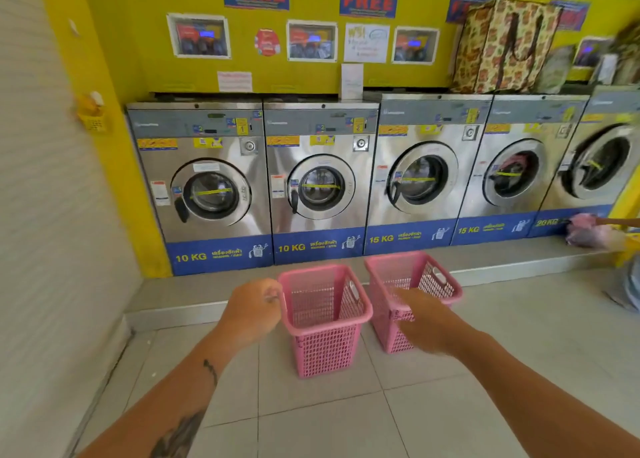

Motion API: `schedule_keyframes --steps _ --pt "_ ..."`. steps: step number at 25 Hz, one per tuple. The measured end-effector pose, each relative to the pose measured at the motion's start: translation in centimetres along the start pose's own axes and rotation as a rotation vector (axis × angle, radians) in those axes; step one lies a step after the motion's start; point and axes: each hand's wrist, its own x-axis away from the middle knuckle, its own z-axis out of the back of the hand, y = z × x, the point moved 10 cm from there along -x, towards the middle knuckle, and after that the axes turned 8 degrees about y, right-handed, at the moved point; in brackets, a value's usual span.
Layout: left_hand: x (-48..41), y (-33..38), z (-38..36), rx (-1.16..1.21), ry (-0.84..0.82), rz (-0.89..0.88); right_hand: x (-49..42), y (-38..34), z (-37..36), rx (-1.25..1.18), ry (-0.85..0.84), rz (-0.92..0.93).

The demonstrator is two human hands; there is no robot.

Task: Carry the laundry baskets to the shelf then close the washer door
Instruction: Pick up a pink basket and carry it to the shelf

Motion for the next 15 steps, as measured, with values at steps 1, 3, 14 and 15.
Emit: schedule_keyframes --steps 1,3,14,15 --pt "-2.4 0.1 -1.5 -0.009 -0.025 -0.011 -2.0 0.9 0.0 0.002 0.008 -0.021" --pt "-6.8 0.1 -4.6 -0.041 -0.073 -0.023 -6.4 3.3 -0.4 -0.004 0.014 -0.051" --pt "-29.1 -4.4 -16.7 -0.179 -0.099 0.140 -39.9 12.4 -4.9 0.056 -0.112 -0.030" --pt "-30.8 -5.4 -17.5 -0.180 -0.098 0.169 -43.0 12.9 -6.6 0.059 -0.150 -0.027"
